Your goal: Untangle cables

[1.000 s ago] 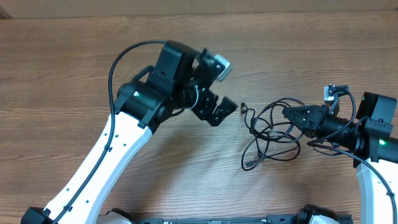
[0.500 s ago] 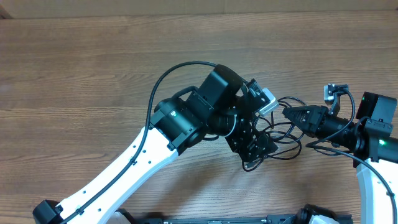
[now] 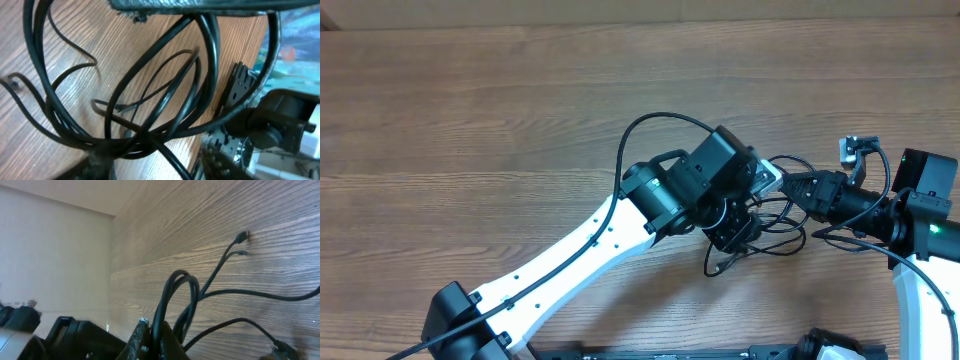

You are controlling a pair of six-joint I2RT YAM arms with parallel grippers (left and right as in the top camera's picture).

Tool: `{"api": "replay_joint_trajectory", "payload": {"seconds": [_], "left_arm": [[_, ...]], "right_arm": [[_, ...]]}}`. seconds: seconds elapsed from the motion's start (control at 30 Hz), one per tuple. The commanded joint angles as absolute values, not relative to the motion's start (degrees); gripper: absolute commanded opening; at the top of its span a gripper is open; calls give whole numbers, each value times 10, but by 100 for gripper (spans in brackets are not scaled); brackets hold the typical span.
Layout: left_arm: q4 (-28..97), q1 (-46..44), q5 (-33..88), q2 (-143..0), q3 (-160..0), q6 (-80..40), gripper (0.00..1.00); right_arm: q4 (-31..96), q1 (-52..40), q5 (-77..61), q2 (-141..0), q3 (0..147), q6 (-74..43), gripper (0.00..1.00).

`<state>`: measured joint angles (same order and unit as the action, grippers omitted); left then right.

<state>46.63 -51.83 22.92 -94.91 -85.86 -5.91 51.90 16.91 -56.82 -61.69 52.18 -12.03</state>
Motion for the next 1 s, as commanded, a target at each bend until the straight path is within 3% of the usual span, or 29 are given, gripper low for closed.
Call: {"api": "replay_joint_trajectory", "payload": {"seconds": [0.0, 0.07, 0.13, 0.17, 0.23, 0.4, 0.53, 0.97], "left_arm": [[464, -524, 225, -952, -863, -63, 41], [467, -526, 225, -952, -863, -62, 19], [471, -526, 225, -952, -863, -63, 5], [474, -526, 225, -952, -863, -63, 4], [480, -525, 225, -952, -863, -63, 4], [518, -526, 226, -952, -863, -63, 17], [516, -526, 293, -952, -863, -65, 26], [502, -528, 296, -952, -863, -100, 28]], "right_arm": [[516, 173, -586, -615, 533, -117, 4], [516, 173, -586, -615, 533, -117, 4], [516, 173, -586, -615, 533, -117, 4], [516, 173, -586, -615, 533, -117, 4], [516, 173, -586, -615, 533, -117, 4], [516, 173, -569, -615, 533, -117, 4], [515, 173, -566, -615, 533, -117, 4], [511, 173, -577, -615, 533, -123, 4]]}}
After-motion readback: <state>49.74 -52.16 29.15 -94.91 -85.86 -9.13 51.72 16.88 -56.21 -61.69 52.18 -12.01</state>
